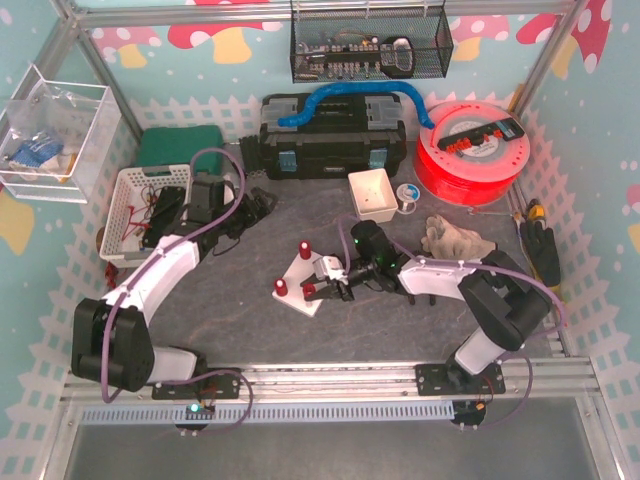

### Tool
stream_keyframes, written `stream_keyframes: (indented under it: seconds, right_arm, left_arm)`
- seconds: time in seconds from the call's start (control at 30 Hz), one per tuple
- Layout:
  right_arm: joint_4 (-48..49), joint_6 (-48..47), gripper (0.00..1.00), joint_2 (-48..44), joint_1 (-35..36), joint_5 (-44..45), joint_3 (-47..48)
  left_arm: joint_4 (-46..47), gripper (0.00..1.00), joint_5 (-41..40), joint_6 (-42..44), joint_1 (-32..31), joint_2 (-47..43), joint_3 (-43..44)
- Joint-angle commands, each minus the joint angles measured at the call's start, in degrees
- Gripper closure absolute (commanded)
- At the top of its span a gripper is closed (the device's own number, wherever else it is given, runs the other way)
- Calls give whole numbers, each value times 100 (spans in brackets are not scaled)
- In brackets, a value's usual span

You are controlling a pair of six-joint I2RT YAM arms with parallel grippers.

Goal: Install the large spring

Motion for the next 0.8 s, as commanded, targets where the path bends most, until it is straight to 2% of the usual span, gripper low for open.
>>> stream_keyframes:
  seconds: [0.0, 0.23, 0.3, 0.5, 0.63, 0.77]
  right_arm:
    - [38, -109, 100, 172, 54, -133, 232]
    - [-3, -182, 100, 395, 65, 8, 296]
    - [-5, -194, 97, 517, 65, 25, 357]
    - [72, -192, 83, 756, 65, 195, 390]
    - [5, -220, 65, 655, 65, 346, 384]
    - [-315, -283, 52, 296, 65, 539, 409]
  left_arm:
    - [-75, 1, 62, 138, 34, 72, 242]
    - [-89, 1, 45, 165, 34, 85, 252]
    - [-92, 1, 44, 165, 35, 90, 253]
    - [-88, 1, -4, 189, 36, 106, 319]
    - [-90, 1, -26, 249, 34, 116, 365]
    - [-83, 1, -36, 261, 34, 159, 385]
